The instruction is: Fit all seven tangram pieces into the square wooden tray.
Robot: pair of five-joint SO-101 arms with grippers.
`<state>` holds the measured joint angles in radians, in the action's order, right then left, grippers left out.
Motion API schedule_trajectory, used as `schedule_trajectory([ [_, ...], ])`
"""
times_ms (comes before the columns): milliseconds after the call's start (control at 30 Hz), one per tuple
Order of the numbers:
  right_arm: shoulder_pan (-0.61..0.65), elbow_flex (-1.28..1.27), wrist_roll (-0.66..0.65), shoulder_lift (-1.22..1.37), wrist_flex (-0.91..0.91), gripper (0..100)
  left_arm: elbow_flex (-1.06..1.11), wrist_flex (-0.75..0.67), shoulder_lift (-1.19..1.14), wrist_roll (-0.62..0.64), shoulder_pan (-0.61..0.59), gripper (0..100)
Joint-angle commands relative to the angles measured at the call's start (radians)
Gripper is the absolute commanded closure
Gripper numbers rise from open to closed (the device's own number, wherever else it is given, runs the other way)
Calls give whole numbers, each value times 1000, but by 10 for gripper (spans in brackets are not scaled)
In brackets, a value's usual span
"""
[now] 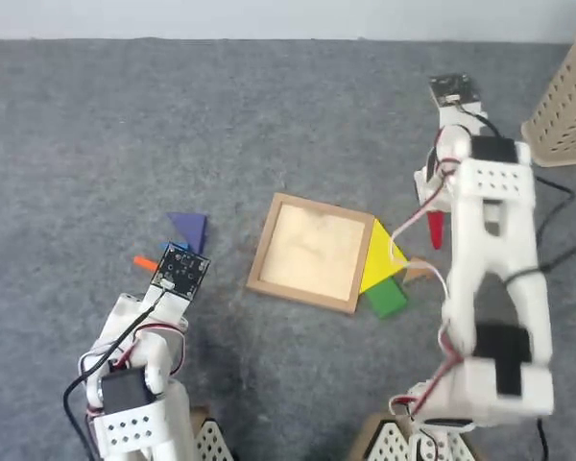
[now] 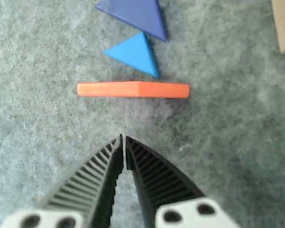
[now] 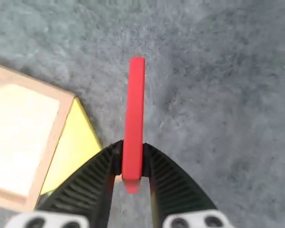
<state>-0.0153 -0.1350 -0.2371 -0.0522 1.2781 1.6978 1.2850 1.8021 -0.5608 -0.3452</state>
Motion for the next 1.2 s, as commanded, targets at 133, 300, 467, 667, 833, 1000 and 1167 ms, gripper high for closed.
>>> schedule_trajectory([
  [133, 251, -273, 41, -395, -124, 993, -13, 5, 23, -14, 2, 986],
  [300, 420, -423, 46, -469, -249, 993, -13, 5, 23, -14, 2, 986],
  [467, 506, -416, 55, -392, -288, 993, -13, 6, 23, -14, 2, 986],
  [667, 499, -204, 155, -163, -282, 993, -13, 8, 23, -14, 2, 986],
  [833, 320, 26, 106, 8, -114, 985, -13, 11, 23, -14, 0, 986],
  [1000, 188, 121, 95, 119, -76, 985, -13, 11, 23, -14, 0, 986],
  [1167, 120, 130, 89, 153, -102, 981, -13, 11, 23, -14, 0, 986],
])
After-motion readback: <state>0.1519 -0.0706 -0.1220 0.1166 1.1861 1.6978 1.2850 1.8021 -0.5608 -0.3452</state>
